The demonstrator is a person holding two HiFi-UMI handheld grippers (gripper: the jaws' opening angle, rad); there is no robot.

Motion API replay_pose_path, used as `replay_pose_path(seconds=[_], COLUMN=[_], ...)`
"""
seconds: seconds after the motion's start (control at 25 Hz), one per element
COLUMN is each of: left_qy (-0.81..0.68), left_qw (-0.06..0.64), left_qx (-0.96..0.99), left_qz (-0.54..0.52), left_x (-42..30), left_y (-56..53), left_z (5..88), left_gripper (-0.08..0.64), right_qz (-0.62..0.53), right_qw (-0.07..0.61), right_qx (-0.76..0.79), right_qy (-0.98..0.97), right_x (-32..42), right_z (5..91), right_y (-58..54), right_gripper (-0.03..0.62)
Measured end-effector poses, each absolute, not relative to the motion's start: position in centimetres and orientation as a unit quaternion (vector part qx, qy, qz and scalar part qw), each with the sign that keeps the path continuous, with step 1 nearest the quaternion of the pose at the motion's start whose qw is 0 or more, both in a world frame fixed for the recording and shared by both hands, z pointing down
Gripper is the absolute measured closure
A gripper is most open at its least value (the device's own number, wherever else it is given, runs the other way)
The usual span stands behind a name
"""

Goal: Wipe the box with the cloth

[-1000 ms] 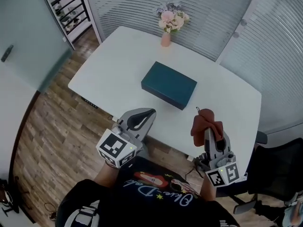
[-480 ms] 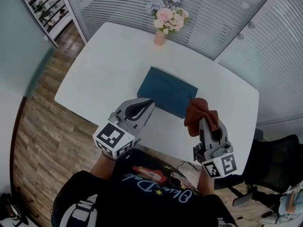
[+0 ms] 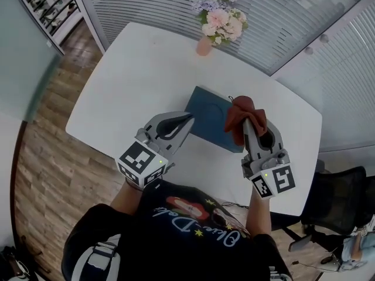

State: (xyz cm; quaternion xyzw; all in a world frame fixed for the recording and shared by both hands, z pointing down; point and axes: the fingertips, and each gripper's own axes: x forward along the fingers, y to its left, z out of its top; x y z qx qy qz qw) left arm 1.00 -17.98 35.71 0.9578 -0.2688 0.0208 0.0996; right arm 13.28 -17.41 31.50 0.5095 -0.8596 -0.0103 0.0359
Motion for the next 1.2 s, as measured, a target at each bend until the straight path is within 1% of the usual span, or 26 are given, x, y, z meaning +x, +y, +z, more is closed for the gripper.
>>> replay_pose_path(seconds=[0.36, 0.6, 0.84, 1.04, 1.2], left_qy=[-0.269, -0.266, -0.27, -0.277, -0.276], left_qw=[0.125, 0.121, 0.149, 0.158, 0.159], left_qx=[0.955, 0.956, 0.951, 0.948, 0.948], left_qz=[0.007, 0.024, 0.016, 0.009, 0.007], left_x=[-1.1, -1.3, -1.6, -2.1, -2.2], left_y=[-22.2, -24.2, -25.2, -25.7, -25.9], left_z=[37.3, 38.9, 40.2, 40.5, 40.7], left_gripper=[0.557, 0.557, 0.557, 0.557, 0.557], right_qz=[-0.03, -0.01, 0.007, 0.007, 0.001], right_qw=[0.116, 0.179, 0.254, 0.341, 0.369], right_qx=[0.49, 0.457, 0.397, 0.358, 0.357], right_qy=[-0.863, -0.871, -0.882, -0.869, -0.858], right_x=[9.3, 6.8, 4.3, 3.1, 3.1], right_z=[33.8, 37.7, 42.7, 46.2, 47.1], right_y=[-25.9, -30.1, -31.8, -32.2, -32.4], right_gripper=[0.56, 0.56, 0.559, 0.559, 0.56])
